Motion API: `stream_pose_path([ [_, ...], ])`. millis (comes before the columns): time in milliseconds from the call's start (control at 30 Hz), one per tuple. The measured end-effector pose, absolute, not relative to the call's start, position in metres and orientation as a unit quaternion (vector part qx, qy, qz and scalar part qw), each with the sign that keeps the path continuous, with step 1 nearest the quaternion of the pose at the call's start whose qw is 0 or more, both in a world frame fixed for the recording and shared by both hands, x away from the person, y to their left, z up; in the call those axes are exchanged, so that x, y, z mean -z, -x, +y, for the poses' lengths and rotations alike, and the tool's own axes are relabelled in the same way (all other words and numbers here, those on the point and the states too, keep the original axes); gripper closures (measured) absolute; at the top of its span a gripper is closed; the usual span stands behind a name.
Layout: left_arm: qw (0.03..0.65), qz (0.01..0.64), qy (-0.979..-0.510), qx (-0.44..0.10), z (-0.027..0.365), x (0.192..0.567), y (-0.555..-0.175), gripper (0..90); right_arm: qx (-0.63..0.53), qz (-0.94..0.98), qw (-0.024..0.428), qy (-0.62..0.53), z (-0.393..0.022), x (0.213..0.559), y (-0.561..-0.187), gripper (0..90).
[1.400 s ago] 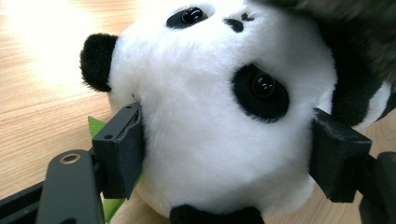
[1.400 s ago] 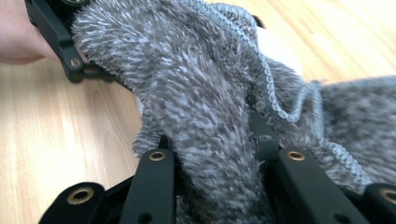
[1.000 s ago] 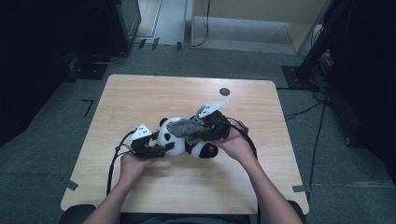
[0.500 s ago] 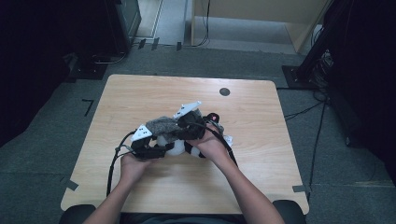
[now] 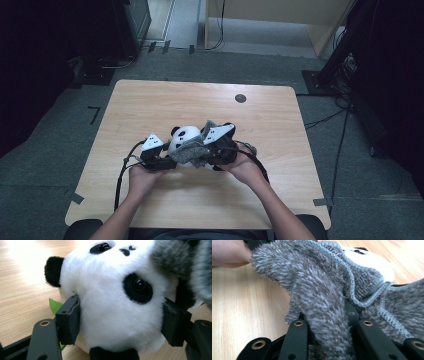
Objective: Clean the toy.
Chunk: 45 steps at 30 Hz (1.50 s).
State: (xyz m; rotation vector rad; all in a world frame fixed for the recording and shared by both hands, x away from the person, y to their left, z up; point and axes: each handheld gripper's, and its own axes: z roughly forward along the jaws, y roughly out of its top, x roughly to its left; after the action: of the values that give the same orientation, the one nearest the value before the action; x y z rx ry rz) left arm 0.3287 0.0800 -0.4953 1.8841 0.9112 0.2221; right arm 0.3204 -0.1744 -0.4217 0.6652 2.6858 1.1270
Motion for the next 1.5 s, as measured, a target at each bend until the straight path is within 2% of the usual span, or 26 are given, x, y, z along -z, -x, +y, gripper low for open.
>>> stream_pose_path([
  [500, 0.49, 0.373, -0.783, -0.087, 0.08, 0.493, -0.33, 29.1, -0.373, 0.891, 0.108, -0.237, -0.218, 0.421, -0.305, 73.9],
  [867, 0.492, 0.37, -0.783, -0.087, 0.08, 0.493, -0.331, 28.8, -0.403, 0.865, 0.099, -0.283, -0.25, 0.414, -0.308, 73.9],
  [1167, 0.492, 0.365, -0.785, -0.091, 0.08, 0.494, -0.33, 27.4, -0.403, 0.841, 0.108, -0.344, -0.283, 0.416, -0.315, 74.3],
  [1333, 0.492, 0.368, -0.784, -0.09, 0.079, 0.493, -0.329, 27.7, -0.421, 0.826, 0.123, -0.354, -0.283, 0.402, -0.314, 74.5],
  [1500, 0.492, 0.369, -0.784, -0.089, 0.079, 0.492, -0.329, 28.5, -0.439, 0.827, 0.126, -0.329, -0.253, 0.383, -0.309, 74.5],
])
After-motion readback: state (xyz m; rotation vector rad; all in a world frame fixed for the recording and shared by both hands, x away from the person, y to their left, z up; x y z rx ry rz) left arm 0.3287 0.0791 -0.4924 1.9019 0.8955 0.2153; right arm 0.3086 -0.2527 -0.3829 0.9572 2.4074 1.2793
